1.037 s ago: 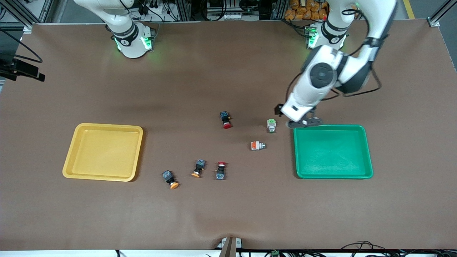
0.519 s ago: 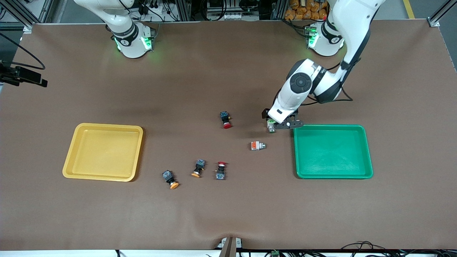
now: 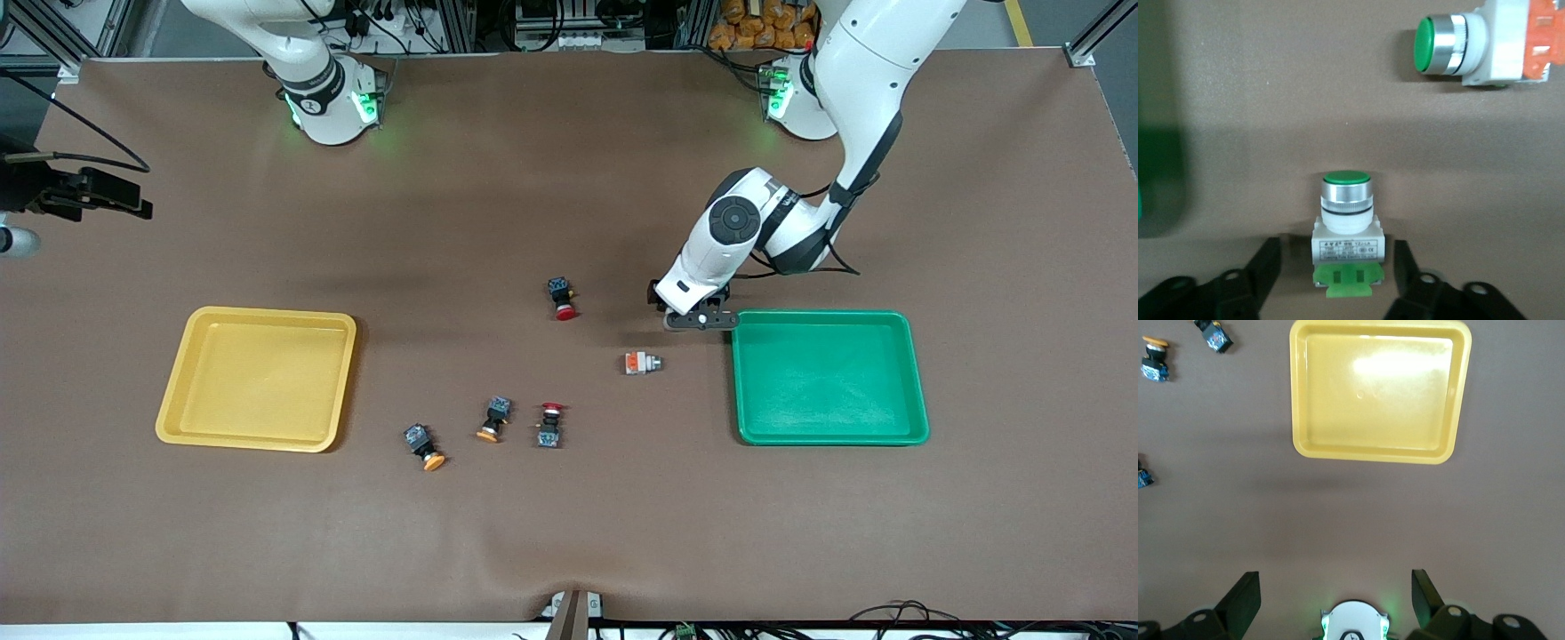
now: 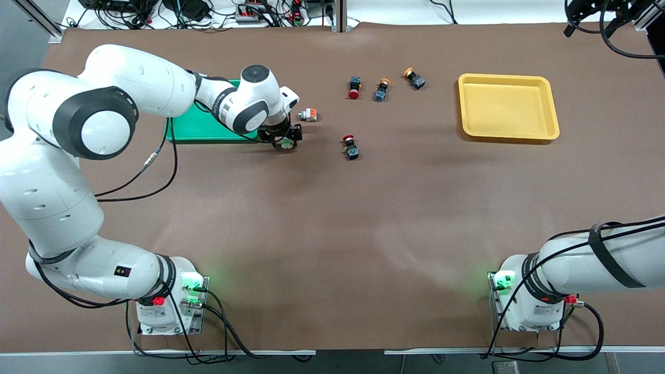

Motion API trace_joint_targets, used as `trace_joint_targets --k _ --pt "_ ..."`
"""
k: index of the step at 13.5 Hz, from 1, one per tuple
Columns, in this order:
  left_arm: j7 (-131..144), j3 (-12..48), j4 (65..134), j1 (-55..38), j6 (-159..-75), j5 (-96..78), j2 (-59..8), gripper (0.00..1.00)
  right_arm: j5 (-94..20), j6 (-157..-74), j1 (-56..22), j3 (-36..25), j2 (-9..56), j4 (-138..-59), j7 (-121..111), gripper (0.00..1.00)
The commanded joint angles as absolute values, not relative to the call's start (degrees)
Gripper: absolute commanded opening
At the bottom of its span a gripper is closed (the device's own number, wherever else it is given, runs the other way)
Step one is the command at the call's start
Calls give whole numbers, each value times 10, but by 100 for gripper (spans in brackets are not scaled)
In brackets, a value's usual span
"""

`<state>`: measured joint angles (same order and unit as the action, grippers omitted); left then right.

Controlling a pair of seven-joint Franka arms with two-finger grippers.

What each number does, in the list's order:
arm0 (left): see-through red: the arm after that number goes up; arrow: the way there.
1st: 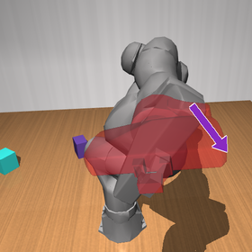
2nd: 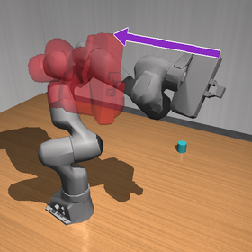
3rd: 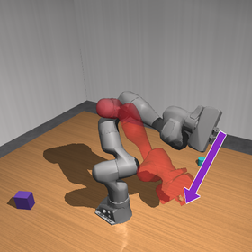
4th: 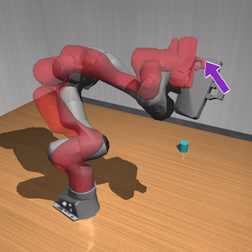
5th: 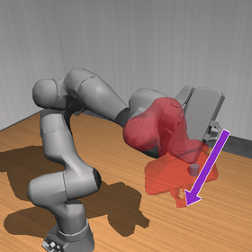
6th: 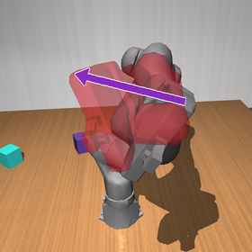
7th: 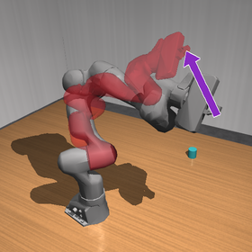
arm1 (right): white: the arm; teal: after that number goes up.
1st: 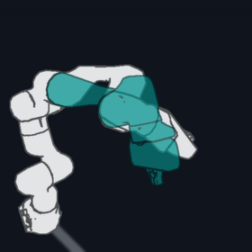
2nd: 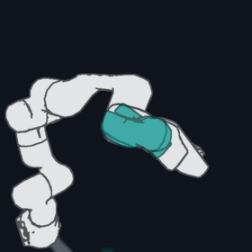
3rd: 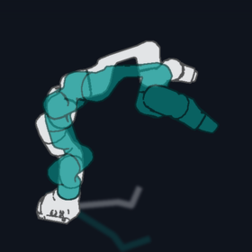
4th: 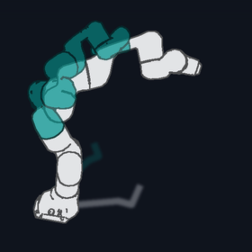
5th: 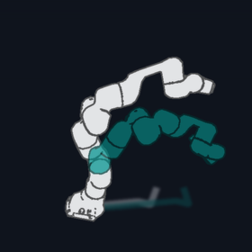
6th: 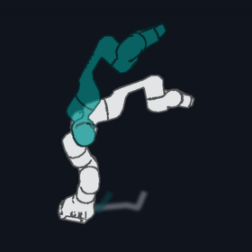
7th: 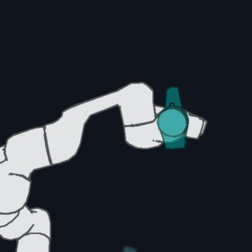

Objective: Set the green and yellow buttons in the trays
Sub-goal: 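Close the left gripper on the green-capped button and lift it, then carry the button to the green tray while the right gripper reaches the yellow button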

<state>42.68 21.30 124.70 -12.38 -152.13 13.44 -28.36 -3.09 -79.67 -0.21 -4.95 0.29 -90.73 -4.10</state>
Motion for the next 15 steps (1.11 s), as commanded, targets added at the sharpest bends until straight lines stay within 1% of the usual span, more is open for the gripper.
trace_joint_targets --k 1,3,4,7,9,12,15 --pt "440 214 1244 -123 -1521 153 -278 0 -27 -811 -1 -53 7 -904 -36 100" --pt "439 215 1239 -122 -1507 153 -271 0 -32 -833 -2 -53 28 -900 -26 100" --pt "439 215 1229 -120 -1484 153 -262 0 -31 -852 -4 -53 42 -897 -8 100" --pt "429 218 1184 -115 -1357 154 -222 0 -30 -916 -7 -53 92 -895 81 100" --pt "387 217 1156 -106 -1287 152 -204 0 -26 -934 -7 -53 121 -895 132 100" --pt "291 217 1143 -42 -1271 152 -200 0 -33 -1007 -23 -53 171 -895 243 100" --pt "182 217 1126 31 -1271 152 -214 0 -34 -1099 -70 -53 226 -891 392 100"
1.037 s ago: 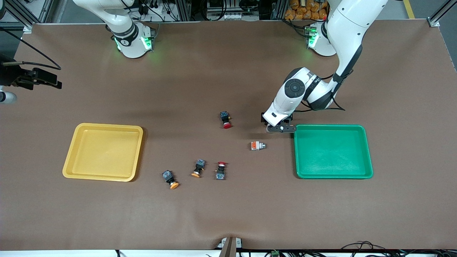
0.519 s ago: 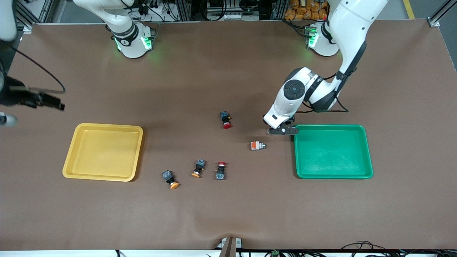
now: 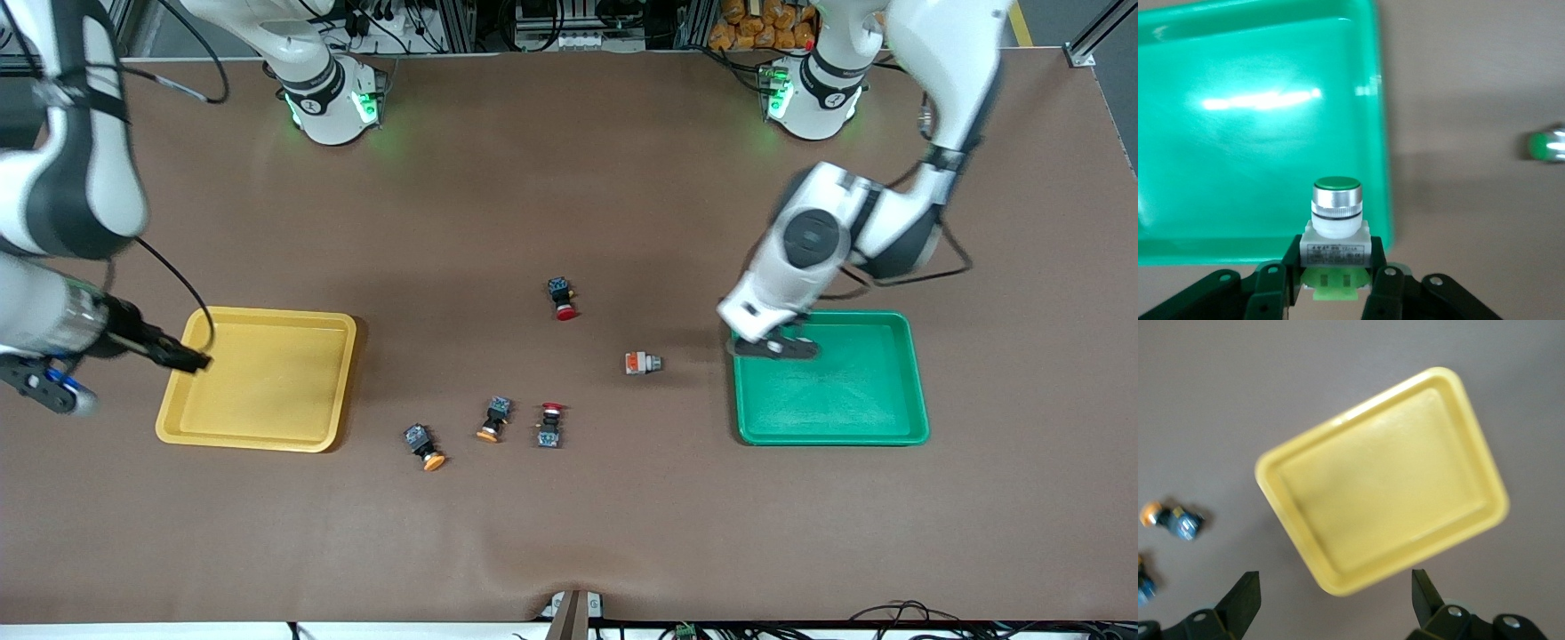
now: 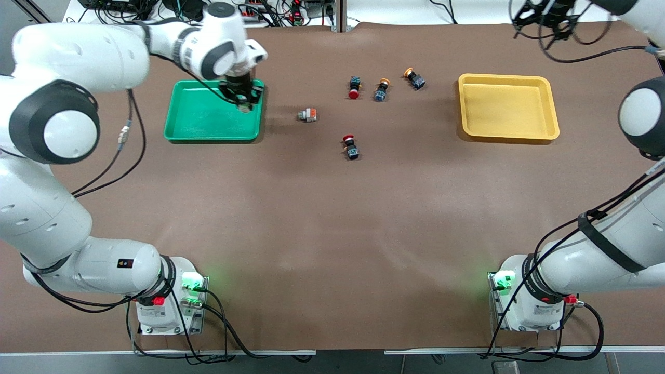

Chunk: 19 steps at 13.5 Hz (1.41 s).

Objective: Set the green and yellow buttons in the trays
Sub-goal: 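Carry the button to the green tray while the right gripper reaches the yellow button, then lower the button into the green tray while the right gripper grasps the yellow button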

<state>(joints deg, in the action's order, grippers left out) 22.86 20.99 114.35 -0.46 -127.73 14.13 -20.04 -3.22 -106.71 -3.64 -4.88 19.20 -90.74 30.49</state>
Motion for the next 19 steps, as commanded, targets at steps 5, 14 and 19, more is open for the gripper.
trace_joint_targets --k 5,14,19 --pt "155 212 1093 51 -1288 154 -265 0 -33 -1169 -157 -52 412 -723 592 100" --pt "156 212 1078 87 -1348 224 -336 2 -36 -1316 -256 -43 511 -706 617 100" --pt "163 212 1073 86 -1355 223 -343 100 -29 -1310 -271 -45 517 -719 719 100"
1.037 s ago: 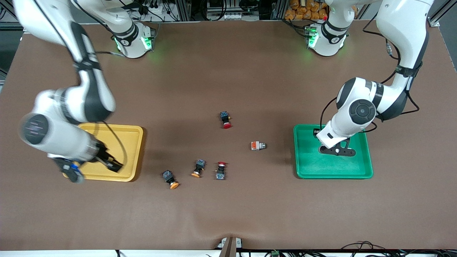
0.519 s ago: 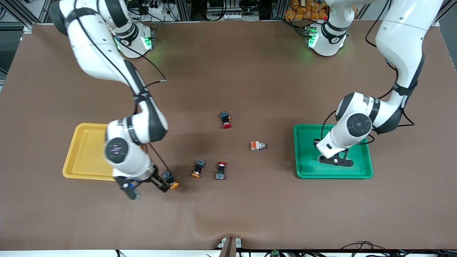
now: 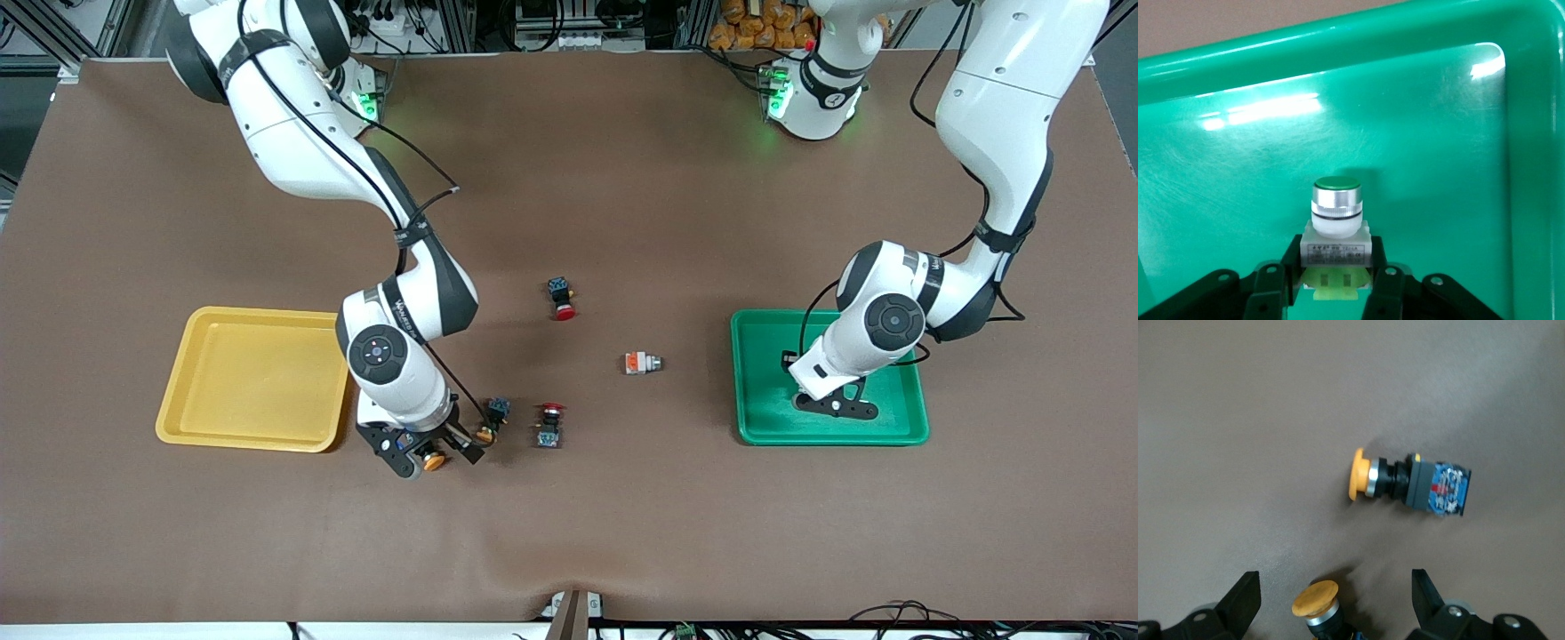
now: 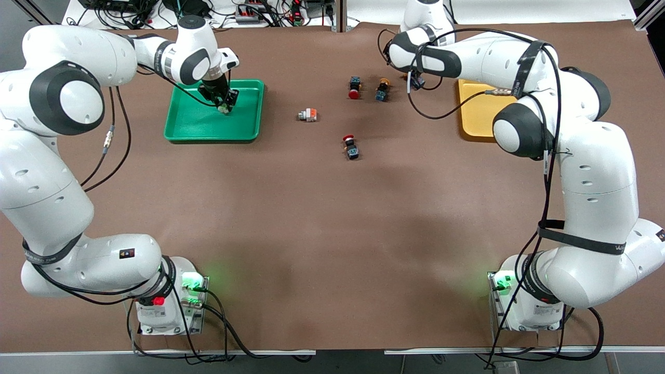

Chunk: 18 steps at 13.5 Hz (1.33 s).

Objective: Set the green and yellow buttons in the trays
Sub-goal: 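Lower the button into the green tray while the right gripper grasps the yellow button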

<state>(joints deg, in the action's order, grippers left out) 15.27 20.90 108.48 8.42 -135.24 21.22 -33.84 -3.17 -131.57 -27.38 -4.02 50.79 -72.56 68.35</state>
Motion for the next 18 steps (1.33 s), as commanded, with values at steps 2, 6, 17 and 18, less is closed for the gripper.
trace_joint_targets --k 2,6,17,18 --pt "164 213 1073 88 -1355 224 -342 100 -28 -1316 -263 -47 524 -719 718 100" --pt "164 218 1064 85 -1351 219 -329 100 -15 -1333 -238 -49 532 -719 681 100" --pt "231 273 998 67 -1278 183 -310 100 40 -1332 -245 -49 535 -744 670 100" --pt "237 275 986 59 -1265 182 -310 100 40 -1332 -245 -49 535 -744 671 100"
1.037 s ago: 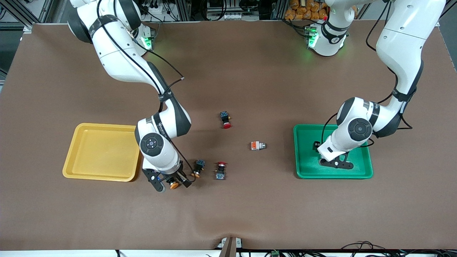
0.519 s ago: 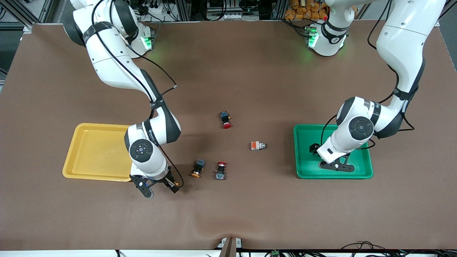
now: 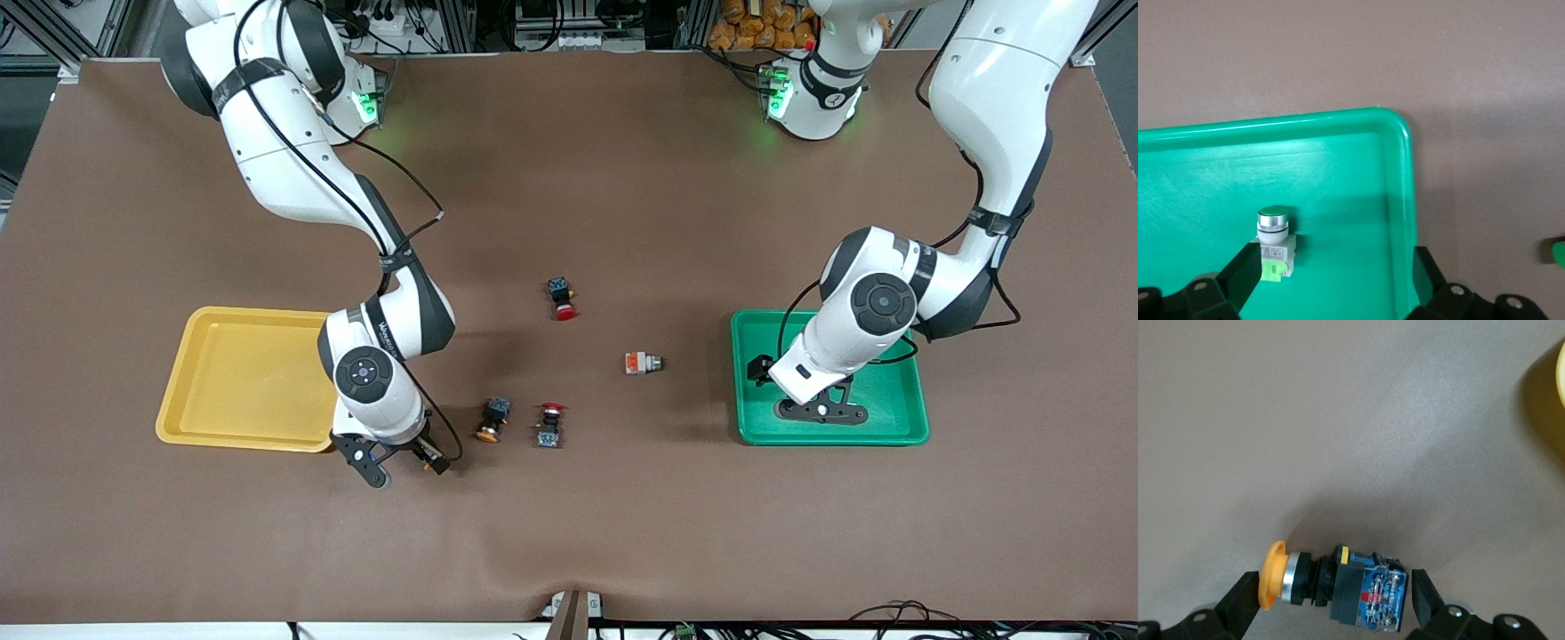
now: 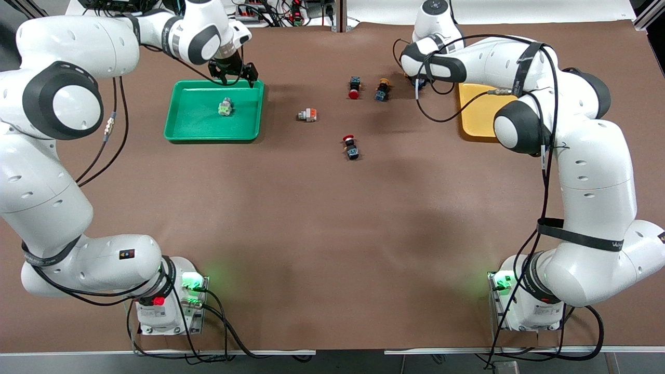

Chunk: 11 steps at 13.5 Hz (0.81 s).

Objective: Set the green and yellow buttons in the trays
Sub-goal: 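Lower the button into the green tray while the right gripper grasps the yellow button, then grasp the orange-based button with the left gripper while the right gripper lifts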

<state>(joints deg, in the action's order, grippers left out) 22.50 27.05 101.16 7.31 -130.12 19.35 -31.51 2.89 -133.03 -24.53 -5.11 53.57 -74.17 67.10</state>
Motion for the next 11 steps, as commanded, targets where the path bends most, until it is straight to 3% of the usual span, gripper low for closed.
trace_joint_targets --k 1,5,6,7,8,11 --pt "247 276 975 46 -1252 182 -310 100 40 -1332 -245 -49 535 -744 671 100" --pt "296 275 953 5 -1246 182 -321 100 44 -1334 -246 -49 539 -744 673 100" --pt "314 275 950 -9 -1246 183 -323 100 45 -1333 -246 -49 539 -744 672 95" --pt "332 275 946 -22 -1246 182 -334 100 44 -1333 -244 -49 538 -744 673 65" --pt "352 275 944 -37 -1248 184 -344 100 43 -1332 -242 -49 536 -743 673 50" --pt "411 270 922 -90 -1255 189 -384 100 41 -1324 -228 -48 511 -742 663 47"
